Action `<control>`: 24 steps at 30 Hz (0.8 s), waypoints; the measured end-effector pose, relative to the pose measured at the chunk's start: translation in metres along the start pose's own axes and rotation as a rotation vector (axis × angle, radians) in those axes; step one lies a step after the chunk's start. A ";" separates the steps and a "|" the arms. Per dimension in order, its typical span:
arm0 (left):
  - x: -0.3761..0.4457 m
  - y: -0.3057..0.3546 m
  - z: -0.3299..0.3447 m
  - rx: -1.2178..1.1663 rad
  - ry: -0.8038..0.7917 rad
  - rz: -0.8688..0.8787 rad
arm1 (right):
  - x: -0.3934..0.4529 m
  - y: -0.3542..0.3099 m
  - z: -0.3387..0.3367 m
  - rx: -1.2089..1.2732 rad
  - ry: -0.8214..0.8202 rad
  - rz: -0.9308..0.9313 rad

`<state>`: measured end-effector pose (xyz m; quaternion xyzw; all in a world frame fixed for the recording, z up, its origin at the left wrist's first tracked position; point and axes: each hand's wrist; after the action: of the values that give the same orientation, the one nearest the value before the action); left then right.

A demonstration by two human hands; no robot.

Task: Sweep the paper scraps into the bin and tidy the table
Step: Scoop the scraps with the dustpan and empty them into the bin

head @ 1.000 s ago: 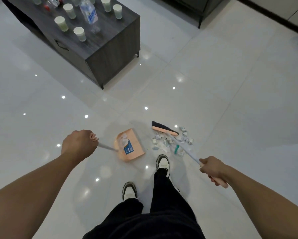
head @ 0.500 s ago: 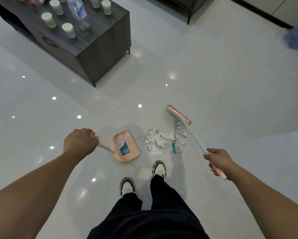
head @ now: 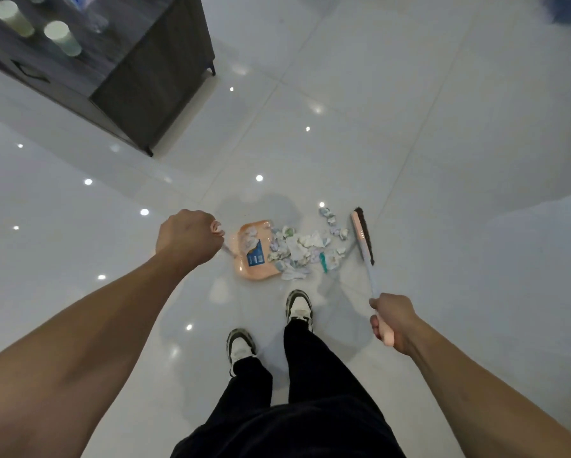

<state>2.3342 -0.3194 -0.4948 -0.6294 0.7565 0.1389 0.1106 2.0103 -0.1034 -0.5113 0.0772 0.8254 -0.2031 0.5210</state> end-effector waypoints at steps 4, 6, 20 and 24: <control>0.011 0.049 -0.002 0.011 -0.011 0.126 | -0.020 0.023 0.025 -0.034 -0.079 -0.009; 0.014 0.070 -0.001 0.008 -0.009 0.168 | -0.032 0.027 0.035 -0.048 -0.113 0.018; 0.009 0.054 -0.002 0.045 -0.003 0.123 | -0.077 0.024 0.024 0.145 -0.423 0.033; -0.004 0.033 -0.006 0.028 0.027 0.054 | -0.081 0.006 0.019 0.017 -0.324 -0.045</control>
<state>2.3029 -0.3122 -0.4851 -0.6091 0.7765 0.1227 0.1051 2.0640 -0.0991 -0.4477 0.0294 0.7305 -0.2314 0.6418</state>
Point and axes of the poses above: each hand's wrist, its own x-axis towards the middle knuckle, its own z-axis out of the palm, y = z × x, and after that the axes turned 3 degrees about y, right-handed
